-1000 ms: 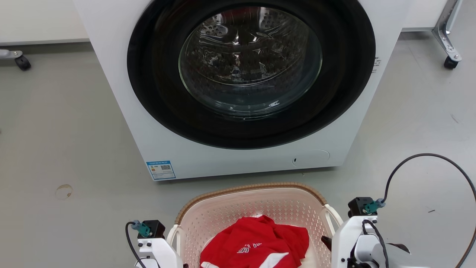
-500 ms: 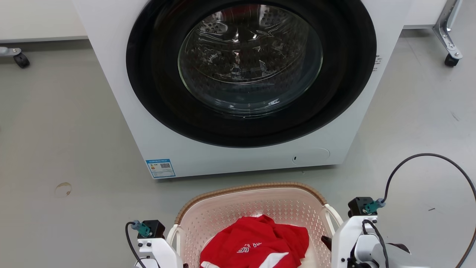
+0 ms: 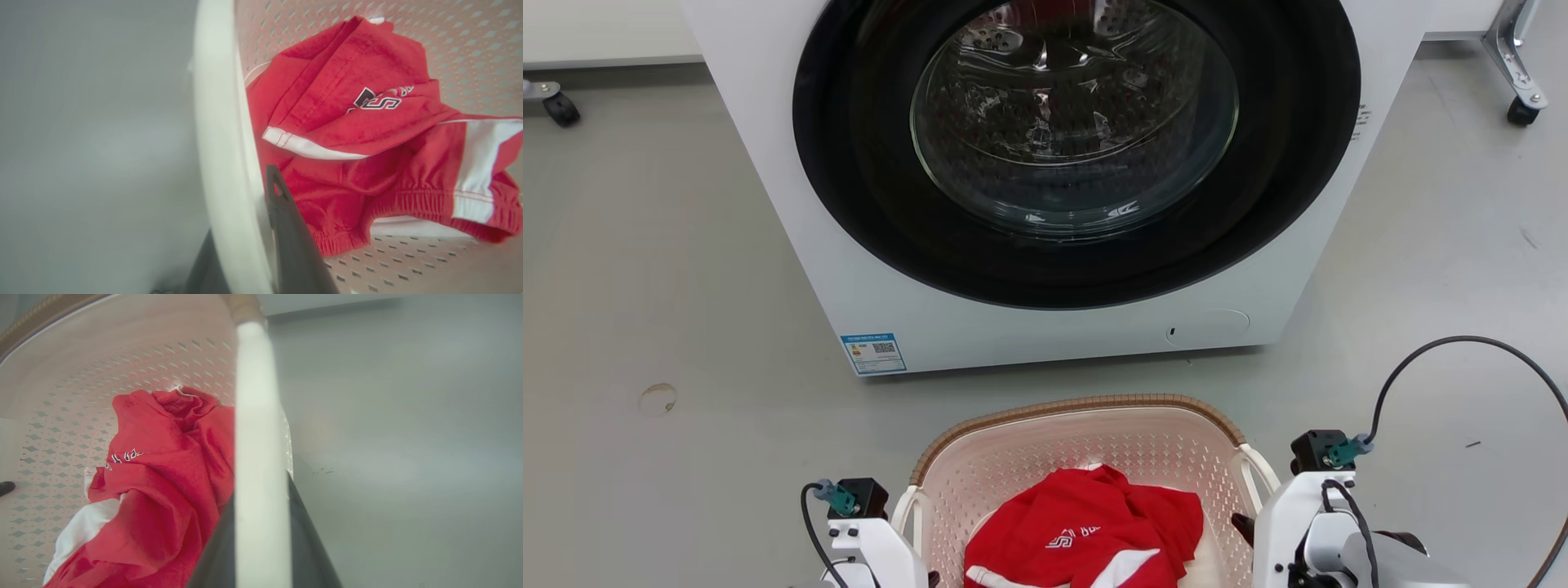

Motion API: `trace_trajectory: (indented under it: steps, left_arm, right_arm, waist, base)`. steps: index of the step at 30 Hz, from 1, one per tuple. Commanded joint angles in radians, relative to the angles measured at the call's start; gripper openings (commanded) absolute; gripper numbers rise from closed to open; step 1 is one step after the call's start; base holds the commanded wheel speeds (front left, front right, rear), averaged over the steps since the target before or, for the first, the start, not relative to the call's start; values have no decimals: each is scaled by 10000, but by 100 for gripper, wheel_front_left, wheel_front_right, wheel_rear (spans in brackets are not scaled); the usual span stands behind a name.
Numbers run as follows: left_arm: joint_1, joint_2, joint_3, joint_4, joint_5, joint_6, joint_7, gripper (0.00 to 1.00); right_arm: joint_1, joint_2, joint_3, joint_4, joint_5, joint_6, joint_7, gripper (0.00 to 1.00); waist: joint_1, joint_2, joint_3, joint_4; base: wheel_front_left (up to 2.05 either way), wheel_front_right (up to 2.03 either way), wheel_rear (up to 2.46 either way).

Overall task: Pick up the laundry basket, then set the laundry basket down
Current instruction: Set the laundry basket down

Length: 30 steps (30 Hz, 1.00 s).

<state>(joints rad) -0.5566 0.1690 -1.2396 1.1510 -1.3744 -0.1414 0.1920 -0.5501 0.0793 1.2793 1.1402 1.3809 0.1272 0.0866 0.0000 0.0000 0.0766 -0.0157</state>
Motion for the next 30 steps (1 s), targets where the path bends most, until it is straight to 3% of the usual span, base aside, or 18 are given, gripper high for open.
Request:
trace_trajectory:
  steps: [1, 12, 30]
  left_arm:
    - [-421, 1502, 170, 720, 53, 107, -171, 0]
    - [-687, 1399, 110, 802, 164, 107, -461, 0]
    - [-1709, 843, 1, 1102, 653, 107, -1692, 0]
  right_arm:
    - [-261, -1295, 9, 604, -186, 35, -172, 0]
    - [-509, -1295, 10, 670, -280, 35, -556, 0]
    - [-1385, -1295, -2, 1107, -415, 35, -1631, 0]
  waist:
    - [0, 0, 47, -4]
    - [0, 0, 471, -5]
    - [0, 0, 2386, 99]
  base:
    - [0, 0, 0]
    - [0, 0, 0]
    - [0, 0, 0]
